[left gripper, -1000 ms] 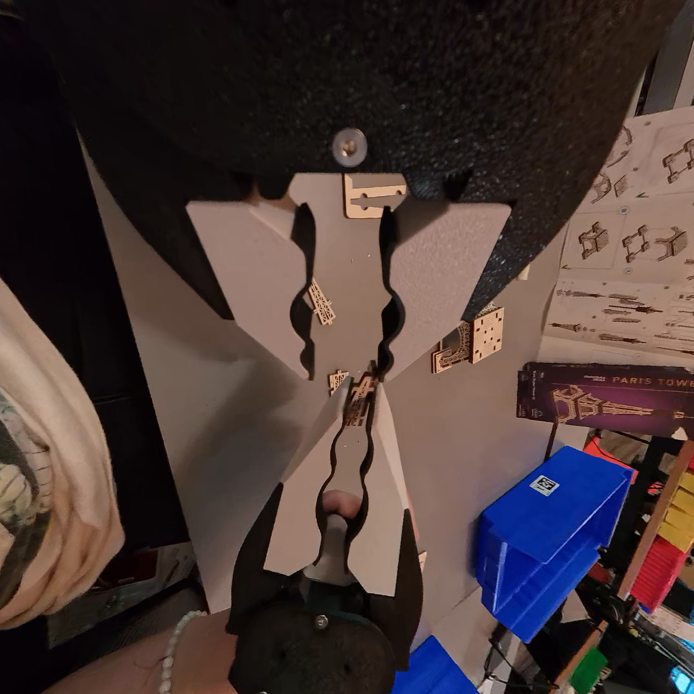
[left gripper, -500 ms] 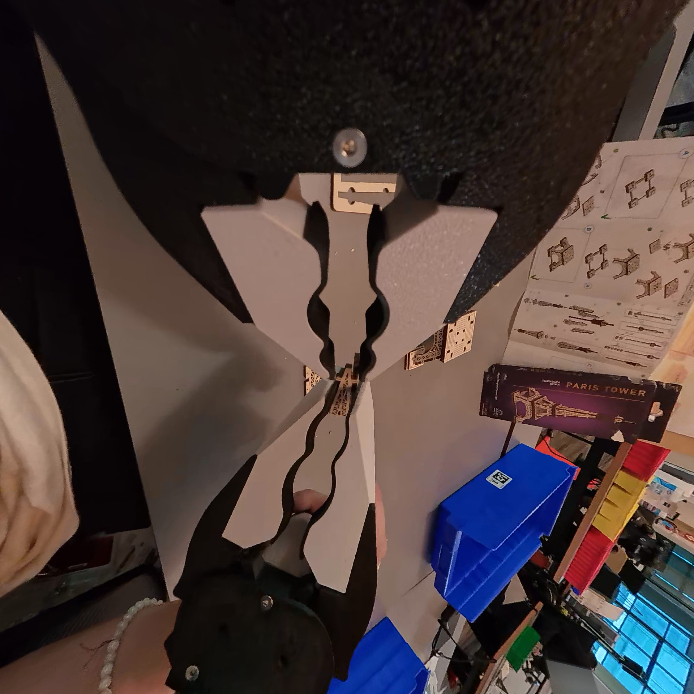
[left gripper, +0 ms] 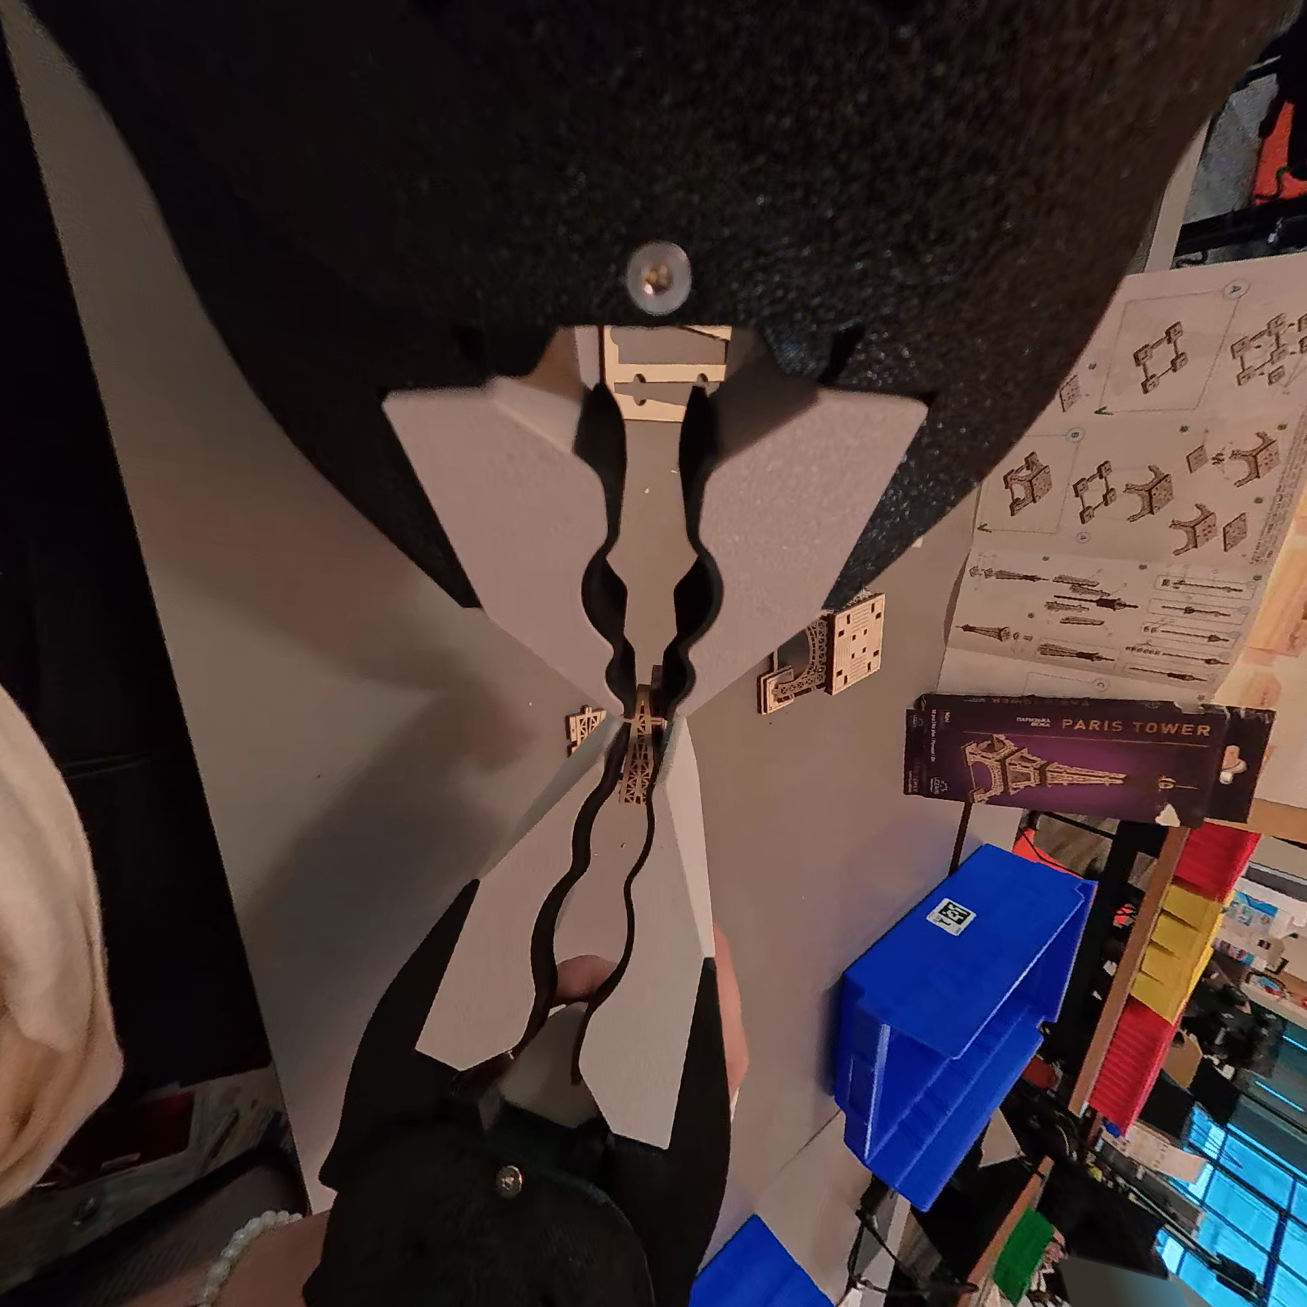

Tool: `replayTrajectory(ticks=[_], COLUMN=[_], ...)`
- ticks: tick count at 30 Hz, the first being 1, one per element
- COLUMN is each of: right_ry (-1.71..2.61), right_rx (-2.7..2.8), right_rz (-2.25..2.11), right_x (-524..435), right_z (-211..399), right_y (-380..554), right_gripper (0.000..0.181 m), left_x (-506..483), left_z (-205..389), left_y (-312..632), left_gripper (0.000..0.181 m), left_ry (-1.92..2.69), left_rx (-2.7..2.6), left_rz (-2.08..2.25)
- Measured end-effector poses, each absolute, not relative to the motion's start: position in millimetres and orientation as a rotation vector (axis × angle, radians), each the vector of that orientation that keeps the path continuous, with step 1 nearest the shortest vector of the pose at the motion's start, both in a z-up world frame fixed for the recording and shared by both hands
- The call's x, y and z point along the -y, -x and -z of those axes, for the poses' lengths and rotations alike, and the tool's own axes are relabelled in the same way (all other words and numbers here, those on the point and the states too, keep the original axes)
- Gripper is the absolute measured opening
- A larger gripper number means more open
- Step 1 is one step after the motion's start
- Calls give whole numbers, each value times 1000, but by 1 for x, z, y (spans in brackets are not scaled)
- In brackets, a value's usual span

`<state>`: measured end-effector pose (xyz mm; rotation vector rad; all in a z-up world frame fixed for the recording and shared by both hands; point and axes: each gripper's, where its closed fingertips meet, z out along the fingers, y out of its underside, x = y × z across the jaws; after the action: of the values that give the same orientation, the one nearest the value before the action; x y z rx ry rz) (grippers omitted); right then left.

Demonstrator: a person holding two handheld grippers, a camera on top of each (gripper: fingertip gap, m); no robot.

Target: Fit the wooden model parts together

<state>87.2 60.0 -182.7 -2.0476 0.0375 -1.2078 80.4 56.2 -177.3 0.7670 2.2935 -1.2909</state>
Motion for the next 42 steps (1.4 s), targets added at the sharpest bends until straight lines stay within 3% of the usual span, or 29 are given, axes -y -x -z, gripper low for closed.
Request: replayTrajectory(ticks=[28,33,38,42], right_ry=[2081,1991,1916,1810], right_rx=[2,45,142,139], right_rz=[1115,1396,1702,1729], right_x=[-67,-61,-48,-49], right_z=[190,174,166,151], right_y=[-76,-87,-92,-88], right_gripper=[7,7,6,6], left_x=[-60,-55,-53,-51], left_z=[185,168,150,148], left_y=[-71,-80,-82,-82], left_gripper=[5,6,34,29], left_ry=[-765,-644,-393,-231], left_rx=[-2438,-2292,-2254,-2292], left_rz=[1350,1501,1699,1796])
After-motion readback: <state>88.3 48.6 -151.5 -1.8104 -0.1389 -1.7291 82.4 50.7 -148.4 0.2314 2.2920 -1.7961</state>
